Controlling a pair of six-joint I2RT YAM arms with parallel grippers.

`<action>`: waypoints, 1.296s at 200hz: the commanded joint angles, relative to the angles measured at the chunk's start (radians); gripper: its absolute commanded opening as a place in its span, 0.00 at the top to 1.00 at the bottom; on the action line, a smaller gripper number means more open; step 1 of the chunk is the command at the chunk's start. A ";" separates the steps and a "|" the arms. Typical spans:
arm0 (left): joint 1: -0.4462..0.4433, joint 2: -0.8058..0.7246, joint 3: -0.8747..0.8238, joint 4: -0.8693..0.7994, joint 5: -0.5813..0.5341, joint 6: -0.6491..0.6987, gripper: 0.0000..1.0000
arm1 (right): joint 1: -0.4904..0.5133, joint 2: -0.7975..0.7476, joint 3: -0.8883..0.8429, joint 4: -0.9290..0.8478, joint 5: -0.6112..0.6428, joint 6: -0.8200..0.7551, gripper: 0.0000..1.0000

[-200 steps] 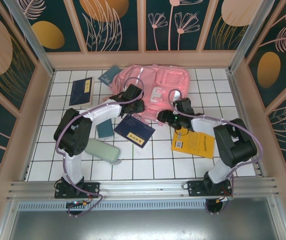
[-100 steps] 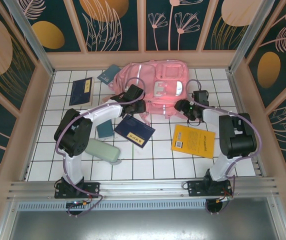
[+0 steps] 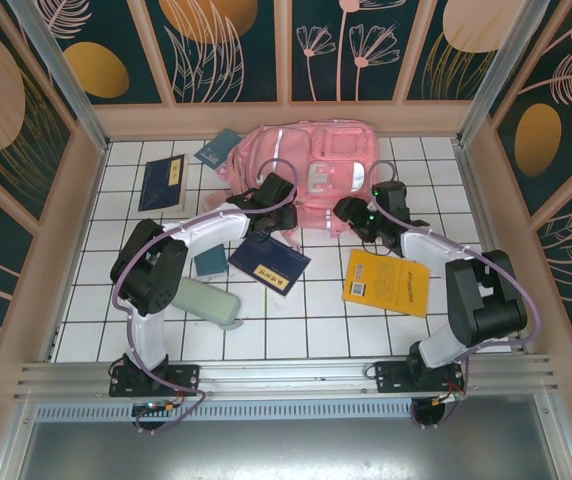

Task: Pack the student bag
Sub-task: Unzip the student bag at the top-center of the table.

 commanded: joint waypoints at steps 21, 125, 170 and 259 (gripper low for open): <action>-0.003 -0.073 -0.067 0.042 -0.054 0.026 0.56 | 0.089 0.083 -0.051 0.246 -0.063 0.321 0.38; -0.016 -0.149 -0.144 0.107 -0.032 0.092 0.59 | 0.101 0.313 0.001 0.430 0.053 0.497 0.54; -0.034 -0.126 -0.151 0.150 -0.001 0.173 0.72 | 0.071 0.234 0.060 0.313 0.043 0.393 1.00; -0.059 -0.013 -0.143 0.288 0.029 0.206 0.75 | 0.037 0.182 0.126 0.201 -0.016 0.331 1.00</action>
